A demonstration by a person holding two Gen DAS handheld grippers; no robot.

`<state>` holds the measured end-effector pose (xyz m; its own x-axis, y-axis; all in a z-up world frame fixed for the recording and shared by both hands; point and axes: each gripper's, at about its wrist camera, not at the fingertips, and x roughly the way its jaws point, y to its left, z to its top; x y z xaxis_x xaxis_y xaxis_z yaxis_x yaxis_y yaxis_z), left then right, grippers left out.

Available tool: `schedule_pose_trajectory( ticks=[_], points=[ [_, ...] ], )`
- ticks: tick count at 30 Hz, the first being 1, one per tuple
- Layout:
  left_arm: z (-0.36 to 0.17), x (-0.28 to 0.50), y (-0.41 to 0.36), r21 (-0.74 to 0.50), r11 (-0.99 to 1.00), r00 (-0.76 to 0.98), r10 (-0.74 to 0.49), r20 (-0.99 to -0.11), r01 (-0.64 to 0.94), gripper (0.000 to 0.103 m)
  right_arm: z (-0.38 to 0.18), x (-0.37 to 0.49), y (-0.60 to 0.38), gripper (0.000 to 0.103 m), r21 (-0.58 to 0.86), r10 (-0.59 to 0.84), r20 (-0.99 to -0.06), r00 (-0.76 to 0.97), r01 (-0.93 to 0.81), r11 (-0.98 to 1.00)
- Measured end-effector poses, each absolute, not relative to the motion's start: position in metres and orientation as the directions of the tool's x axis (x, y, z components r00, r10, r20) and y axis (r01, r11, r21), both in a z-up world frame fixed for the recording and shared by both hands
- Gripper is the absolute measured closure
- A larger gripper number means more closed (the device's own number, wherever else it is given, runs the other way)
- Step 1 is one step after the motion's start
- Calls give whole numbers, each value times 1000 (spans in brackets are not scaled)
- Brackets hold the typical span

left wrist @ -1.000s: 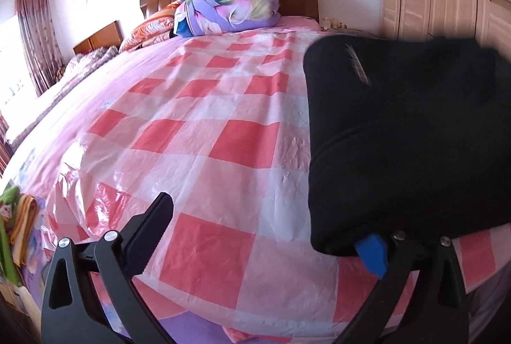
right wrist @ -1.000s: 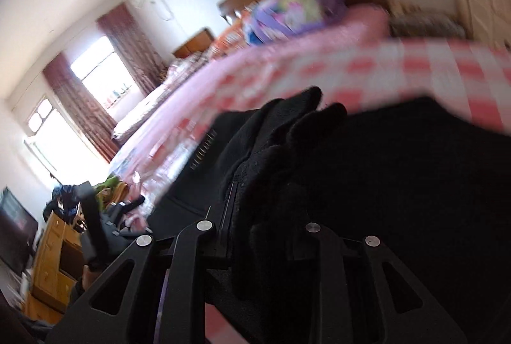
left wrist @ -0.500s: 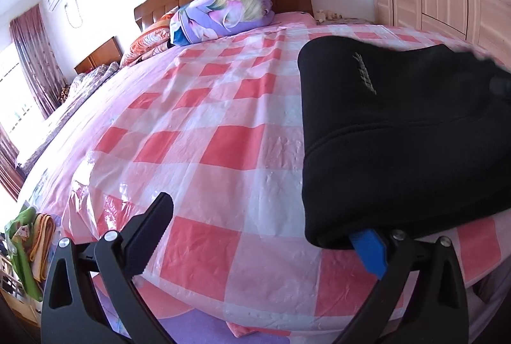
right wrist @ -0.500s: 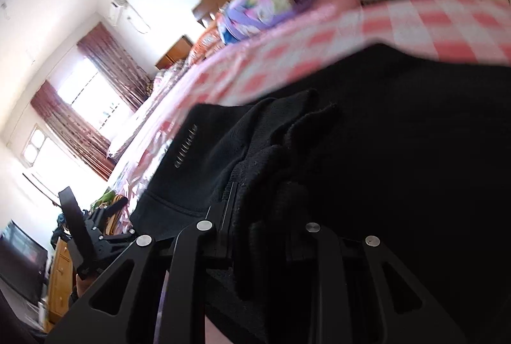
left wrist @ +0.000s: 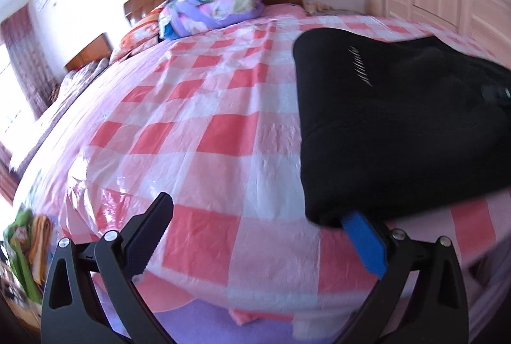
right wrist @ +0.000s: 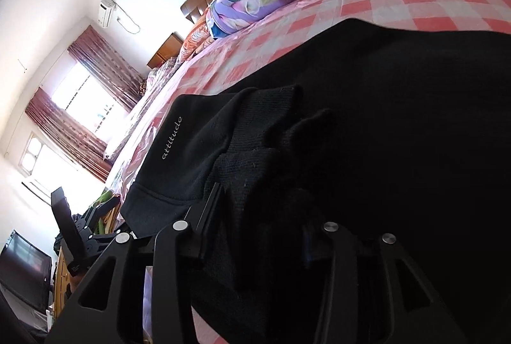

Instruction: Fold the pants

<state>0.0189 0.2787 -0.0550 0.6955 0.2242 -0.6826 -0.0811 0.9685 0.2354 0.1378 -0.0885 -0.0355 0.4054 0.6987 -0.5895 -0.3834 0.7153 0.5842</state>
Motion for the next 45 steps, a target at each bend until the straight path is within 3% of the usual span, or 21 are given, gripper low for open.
schedule_pose_trajectory(
  ticks=[3,7,11,12,18,25,28,30,32,37,38,40,42,45],
  points=[
    [-45,1,281,249,968,699,200,-687,-32,2,-27,131,-97,55,538,660,-612,436,-382,752],
    [-5,-8,293,197,979,762,165,-626,-50,2,7,121,-90,49,333,533,-629,567,-423,843],
    [35,30,289,144,986,816,152,-558,-86,2,33,133,-34,22,191,546,-627,555,-570,799],
    [43,49,283,126,989,826,131,-549,-73,2,33,136,-20,21,164,550,-632,546,-600,783],
    [32,158,244,53,999,754,36,-656,-1,2,-10,149,54,21,8,444,-788,427,-713,701],
    [7,183,211,14,995,753,-63,-655,95,2,-20,139,31,18,22,493,-744,451,-721,693],
    [-25,216,223,65,998,663,35,-748,21,2,-19,140,38,17,5,485,-744,460,-721,693],
    [-46,232,247,-103,995,572,-87,-816,6,1,-18,142,36,17,20,497,-739,455,-722,691],
    [-43,232,265,-195,980,582,-138,-801,-36,1,-17,145,33,17,38,509,-735,448,-722,691],
    [9,193,277,-107,987,766,23,-643,-120,2,-17,143,33,16,30,507,-732,455,-722,692],
    [13,194,273,11,985,753,141,-643,-175,2,-18,144,34,16,28,504,-733,456,-721,692],
    [8,204,269,129,971,714,237,-659,-203,2,-18,144,35,16,23,501,-733,459,-720,693],
    [-12,220,270,113,982,655,186,-732,-152,2,-18,143,34,16,29,506,-731,457,-720,693],
    [-32,234,273,153,976,618,217,-755,-155,1,-18,143,33,16,38,512,-730,453,-721,692]
  ],
)
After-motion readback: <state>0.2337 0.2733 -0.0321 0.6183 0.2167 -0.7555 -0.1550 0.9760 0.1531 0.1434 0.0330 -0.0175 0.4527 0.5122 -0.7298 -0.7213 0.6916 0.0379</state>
